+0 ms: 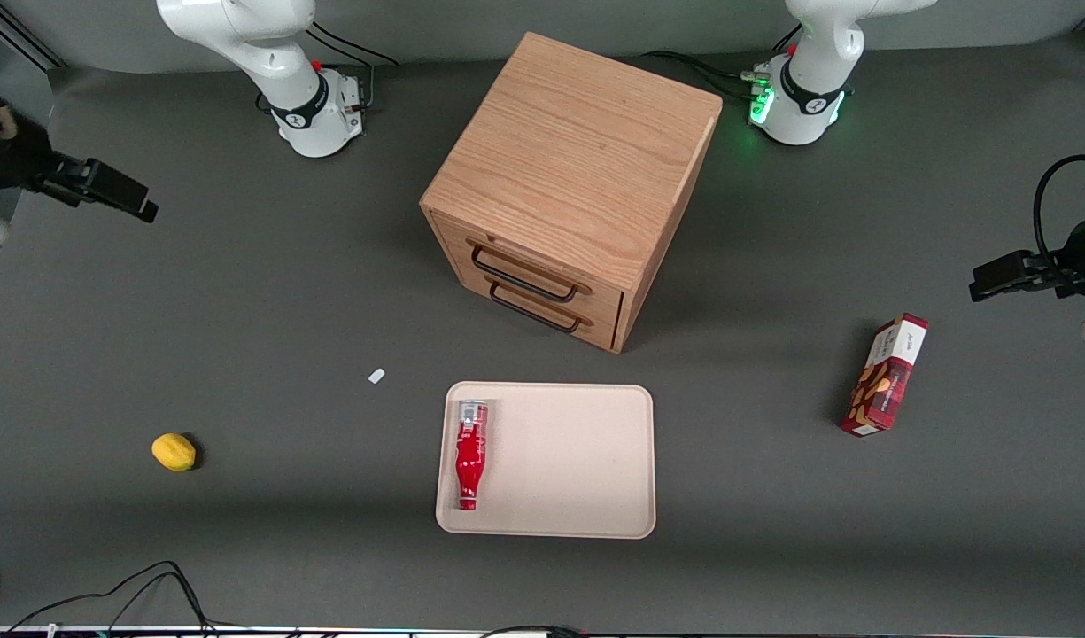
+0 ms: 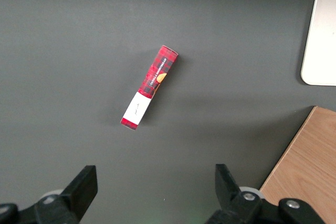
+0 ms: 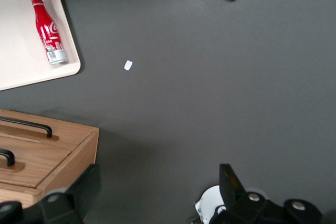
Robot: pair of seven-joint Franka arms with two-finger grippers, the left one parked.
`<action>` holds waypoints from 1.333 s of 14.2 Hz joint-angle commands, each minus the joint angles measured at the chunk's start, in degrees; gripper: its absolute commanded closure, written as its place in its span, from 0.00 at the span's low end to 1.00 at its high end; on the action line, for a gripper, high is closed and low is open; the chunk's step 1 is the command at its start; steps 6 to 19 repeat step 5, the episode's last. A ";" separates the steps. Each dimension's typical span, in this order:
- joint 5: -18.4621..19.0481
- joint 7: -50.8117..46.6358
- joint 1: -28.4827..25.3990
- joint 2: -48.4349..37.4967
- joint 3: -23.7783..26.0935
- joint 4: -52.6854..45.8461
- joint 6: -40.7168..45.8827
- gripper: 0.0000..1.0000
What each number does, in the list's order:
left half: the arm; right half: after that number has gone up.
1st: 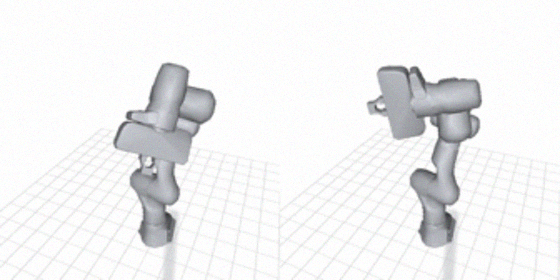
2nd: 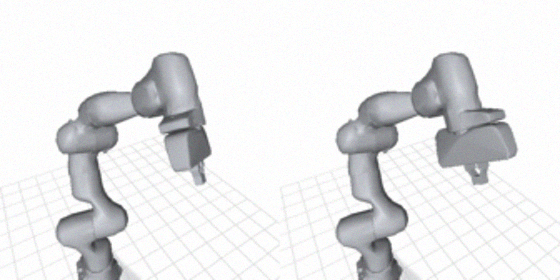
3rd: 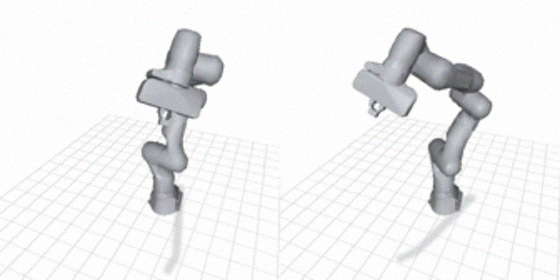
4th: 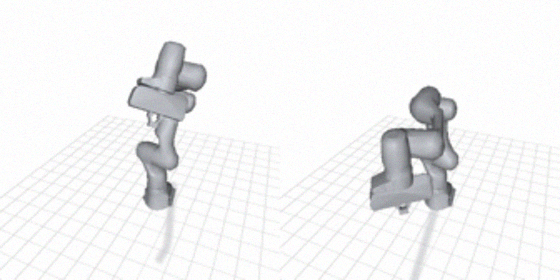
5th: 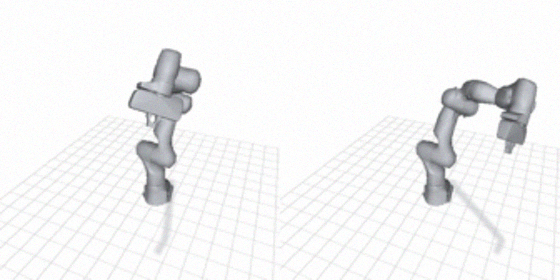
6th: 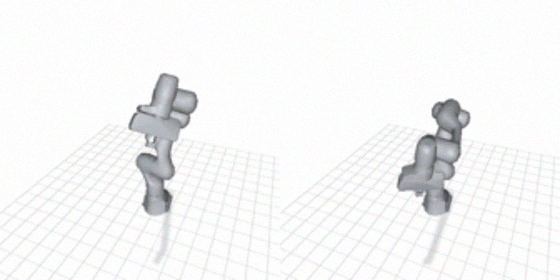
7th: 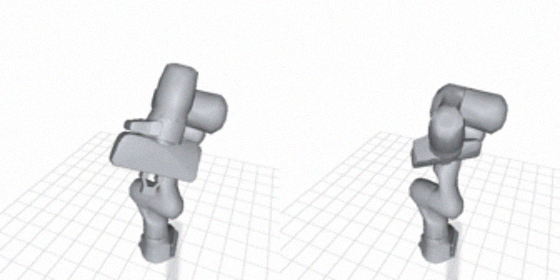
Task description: Place coke bottle on tray
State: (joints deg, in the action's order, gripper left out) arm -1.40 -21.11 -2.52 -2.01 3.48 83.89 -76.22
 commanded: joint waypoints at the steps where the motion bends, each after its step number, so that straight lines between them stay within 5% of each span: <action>1: -1.06 0.64 -0.91 -11.86 -0.84 16.82 -6.57 0.00; 19: -1.24 -0.24 -0.82 -9.60 -1.02 13.33 -5.87 0.00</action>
